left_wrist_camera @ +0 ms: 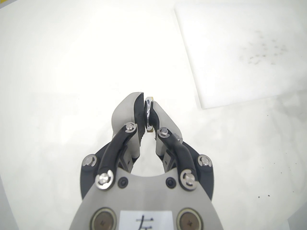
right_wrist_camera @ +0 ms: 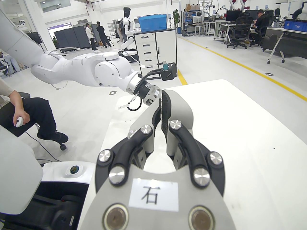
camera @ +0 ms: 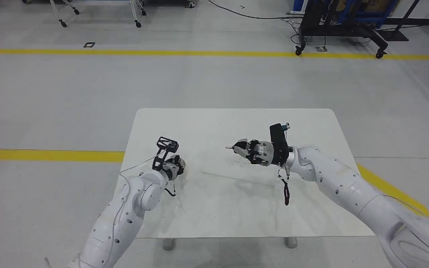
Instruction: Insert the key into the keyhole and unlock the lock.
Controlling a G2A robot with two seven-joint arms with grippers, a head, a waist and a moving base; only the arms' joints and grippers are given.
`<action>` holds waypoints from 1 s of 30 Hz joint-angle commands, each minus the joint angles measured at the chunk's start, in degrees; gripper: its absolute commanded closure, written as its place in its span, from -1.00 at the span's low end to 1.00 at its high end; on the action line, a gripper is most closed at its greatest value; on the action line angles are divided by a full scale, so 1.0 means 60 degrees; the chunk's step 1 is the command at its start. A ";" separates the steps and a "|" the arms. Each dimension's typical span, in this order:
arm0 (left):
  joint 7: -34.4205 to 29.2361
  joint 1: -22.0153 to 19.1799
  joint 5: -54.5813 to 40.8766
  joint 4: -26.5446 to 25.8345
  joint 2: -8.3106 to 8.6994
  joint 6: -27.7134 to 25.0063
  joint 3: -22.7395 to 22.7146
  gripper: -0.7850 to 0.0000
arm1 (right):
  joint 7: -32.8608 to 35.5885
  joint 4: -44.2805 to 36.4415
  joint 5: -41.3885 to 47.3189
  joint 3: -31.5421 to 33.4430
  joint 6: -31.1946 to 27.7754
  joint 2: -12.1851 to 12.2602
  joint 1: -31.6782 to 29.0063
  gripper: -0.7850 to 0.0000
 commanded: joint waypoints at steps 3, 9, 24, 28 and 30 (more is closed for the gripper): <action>0.0025 0.0014 0.0587 -0.0041 -0.0003 0.0366 0.0020 1.00 | 0.0000 0.0000 0.0000 0.0000 0.0000 0.0000 0.0000 1.00; -0.0069 0.0084 0.0864 -0.0041 -0.0080 0.0885 0.0183 1.00 | 0.0000 0.0000 0.0000 0.0000 0.0000 0.0000 0.0000 1.00; 0.0382 0.0504 -0.1693 -0.0573 0.0016 -0.1436 -0.0928 1.00 | 0.0000 0.0000 0.0000 0.0000 0.0000 0.0000 0.0000 1.00; 0.0382 0.0504 -0.1693 -0.0573 0.0016 -0.1436 -0.0928 1.00 | 0.0000 0.0000 0.0000 0.0000 0.0000 0.0000 0.0000 1.00; 0.0382 0.0504 -0.1693 -0.0573 0.0016 -0.1436 -0.0928 1.00 | 0.0000 0.0000 0.0000 0.0000 0.0000 0.0000 0.0000 1.00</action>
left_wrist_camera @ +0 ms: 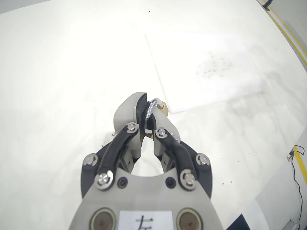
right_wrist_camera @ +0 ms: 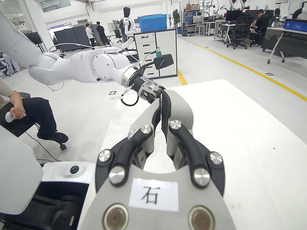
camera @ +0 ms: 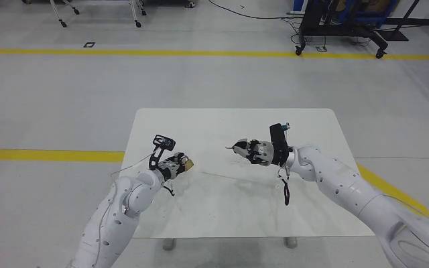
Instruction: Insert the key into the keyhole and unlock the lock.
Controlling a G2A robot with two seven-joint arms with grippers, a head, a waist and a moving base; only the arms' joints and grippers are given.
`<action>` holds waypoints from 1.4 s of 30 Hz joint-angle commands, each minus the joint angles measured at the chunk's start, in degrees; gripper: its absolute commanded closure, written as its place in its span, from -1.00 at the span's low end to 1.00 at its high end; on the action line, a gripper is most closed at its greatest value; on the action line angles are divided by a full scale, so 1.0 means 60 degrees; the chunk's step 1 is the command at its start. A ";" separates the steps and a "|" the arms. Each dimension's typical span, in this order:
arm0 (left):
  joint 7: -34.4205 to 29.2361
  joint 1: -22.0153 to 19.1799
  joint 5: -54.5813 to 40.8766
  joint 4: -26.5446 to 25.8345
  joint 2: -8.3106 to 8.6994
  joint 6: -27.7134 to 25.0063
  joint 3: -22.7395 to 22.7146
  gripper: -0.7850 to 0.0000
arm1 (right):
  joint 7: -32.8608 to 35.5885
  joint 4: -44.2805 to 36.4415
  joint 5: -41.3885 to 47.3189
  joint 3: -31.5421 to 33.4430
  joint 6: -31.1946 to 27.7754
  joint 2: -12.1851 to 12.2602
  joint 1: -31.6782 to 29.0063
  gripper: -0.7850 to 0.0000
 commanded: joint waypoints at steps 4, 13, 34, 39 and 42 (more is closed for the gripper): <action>-0.0568 -0.0083 -0.2707 0.0306 -0.0106 -0.0281 -0.0134 1.00 | 0.0669 -0.0365 -0.0127 0.0047 0.0829 -0.0054 -0.0161 1.00; -0.2603 -0.1100 -0.7707 0.1953 -0.0193 0.0115 -0.0980 1.00 | 0.1158 -0.0784 0.0365 0.0580 0.2452 -0.0078 -0.0666 1.00; -0.5646 -0.2958 -1.2757 0.5434 -0.0544 0.2973 -0.0268 1.00 | 0.1468 -0.1700 -0.0367 0.1432 0.4417 -0.0072 -0.1529 1.00; -0.5618 -0.2982 -1.2727 0.5405 -0.0551 0.2716 -0.0231 1.00 | 0.1468 -0.1700 -0.0367 0.1432 0.4417 -0.0072 -0.1529 1.00; -0.5618 -0.2982 -1.2727 0.5405 -0.0551 0.2716 -0.0231 1.00 | 0.1468 -0.1700 -0.0367 0.1432 0.4417 -0.0072 -0.1529 1.00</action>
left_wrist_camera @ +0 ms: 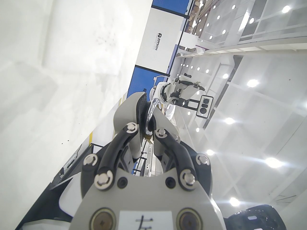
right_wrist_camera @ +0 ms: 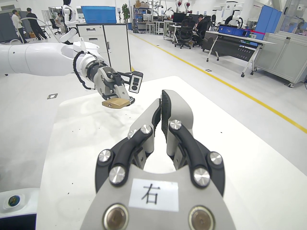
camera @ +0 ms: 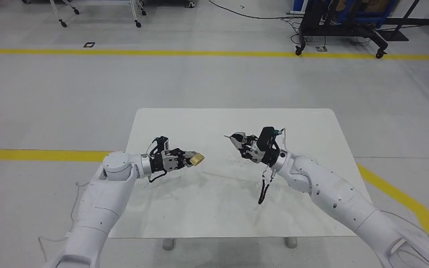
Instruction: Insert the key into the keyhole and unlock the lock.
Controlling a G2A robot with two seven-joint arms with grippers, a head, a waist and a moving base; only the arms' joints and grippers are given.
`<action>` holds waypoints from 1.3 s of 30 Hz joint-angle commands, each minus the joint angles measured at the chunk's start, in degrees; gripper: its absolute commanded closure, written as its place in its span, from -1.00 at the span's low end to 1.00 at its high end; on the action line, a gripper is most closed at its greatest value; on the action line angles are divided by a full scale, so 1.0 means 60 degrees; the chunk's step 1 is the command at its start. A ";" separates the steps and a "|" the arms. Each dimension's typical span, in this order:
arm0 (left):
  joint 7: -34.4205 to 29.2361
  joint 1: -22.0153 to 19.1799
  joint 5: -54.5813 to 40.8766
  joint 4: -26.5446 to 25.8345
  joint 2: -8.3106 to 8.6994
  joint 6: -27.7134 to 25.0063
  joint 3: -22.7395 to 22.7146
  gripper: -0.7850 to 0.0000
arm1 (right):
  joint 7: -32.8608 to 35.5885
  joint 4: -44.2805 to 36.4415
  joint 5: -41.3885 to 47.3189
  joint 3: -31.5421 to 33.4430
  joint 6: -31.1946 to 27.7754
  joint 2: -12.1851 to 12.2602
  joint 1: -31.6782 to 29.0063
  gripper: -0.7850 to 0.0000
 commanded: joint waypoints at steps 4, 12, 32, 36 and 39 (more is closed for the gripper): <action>0.0603 0.0320 -0.0547 -0.0348 -0.0045 -0.0506 -0.0091 1.00 | 0.0596 -0.0391 0.1356 0.0097 -0.0014 -0.0138 -0.0365 1.00; 0.0611 0.0583 -0.2250 -0.0416 -0.0119 -0.0593 -0.0411 1.00 | 0.1201 -0.0095 0.2846 0.0270 -0.0846 -0.0285 -0.0441 1.00; 0.4298 0.1876 -0.1418 -0.2330 -0.0126 -0.2236 -0.0609 1.00 | 0.2839 -0.0329 0.7689 -0.0118 -0.1309 -0.1234 -0.0796 1.00; 0.4298 0.1876 -0.1418 -0.2330 -0.0126 -0.2236 -0.0609 1.00 | 0.2920 -0.0277 0.7881 -0.0111 -0.1502 -0.1252 -0.0779 1.00; 0.4298 0.1876 -0.1418 -0.2330 -0.0126 -0.2236 -0.0609 1.00 | 0.2920 -0.0277 0.7881 -0.0111 -0.1502 -0.1252 -0.0779 1.00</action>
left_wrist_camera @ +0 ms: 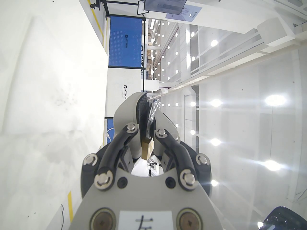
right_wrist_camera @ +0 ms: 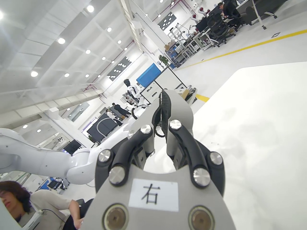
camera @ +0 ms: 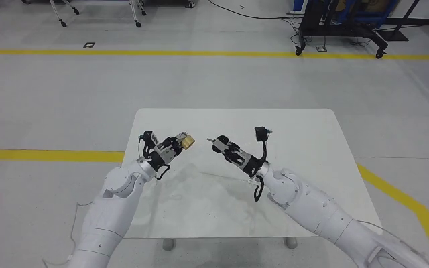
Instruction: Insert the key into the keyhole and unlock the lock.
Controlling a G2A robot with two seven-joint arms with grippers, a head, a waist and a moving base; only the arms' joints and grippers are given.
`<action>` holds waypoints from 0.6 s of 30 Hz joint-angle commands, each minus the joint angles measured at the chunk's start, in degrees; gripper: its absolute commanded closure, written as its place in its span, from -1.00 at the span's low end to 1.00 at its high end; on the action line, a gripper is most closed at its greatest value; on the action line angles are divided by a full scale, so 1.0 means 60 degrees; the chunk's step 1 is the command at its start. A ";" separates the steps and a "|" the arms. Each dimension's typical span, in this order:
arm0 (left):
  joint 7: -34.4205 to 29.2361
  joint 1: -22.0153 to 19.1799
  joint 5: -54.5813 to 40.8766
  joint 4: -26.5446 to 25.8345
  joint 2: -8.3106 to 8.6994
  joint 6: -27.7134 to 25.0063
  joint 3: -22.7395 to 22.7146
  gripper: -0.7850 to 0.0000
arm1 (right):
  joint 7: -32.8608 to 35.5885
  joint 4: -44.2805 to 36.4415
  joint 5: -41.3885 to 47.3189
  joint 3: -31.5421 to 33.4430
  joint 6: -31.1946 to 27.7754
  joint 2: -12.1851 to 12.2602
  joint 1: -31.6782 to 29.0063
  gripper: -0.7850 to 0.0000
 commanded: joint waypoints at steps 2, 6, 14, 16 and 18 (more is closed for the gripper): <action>0.0310 0.0081 0.0001 -0.0071 -0.0016 -0.0011 0.0015 1.00 | 0.0011 -0.0016 0.0010 0.0004 0.0028 -0.0003 -0.0020 1.00; 0.0607 0.0042 0.0079 -0.0113 -0.0063 -0.0021 0.0179 1.00 | -0.0233 -0.0360 -0.0340 0.0030 0.1347 -0.0129 -0.0309 1.00; 0.1466 -0.0019 0.0792 -0.0161 -0.0148 -0.0473 0.0500 1.00 | -0.0386 -0.0375 -0.0649 0.0110 0.2616 -0.0432 -0.0522 1.00; 0.1646 0.0003 0.1039 -0.0211 -0.0156 -0.0565 0.0555 1.00 | -0.0269 -0.0314 -0.0684 0.0146 0.2667 -0.0490 -0.0532 1.00; 0.1678 0.0017 0.1121 -0.0243 -0.0160 -0.0594 0.0573 1.00 | 0.0004 -0.0274 -0.0617 0.0151 0.2748 -0.0555 -0.0526 1.00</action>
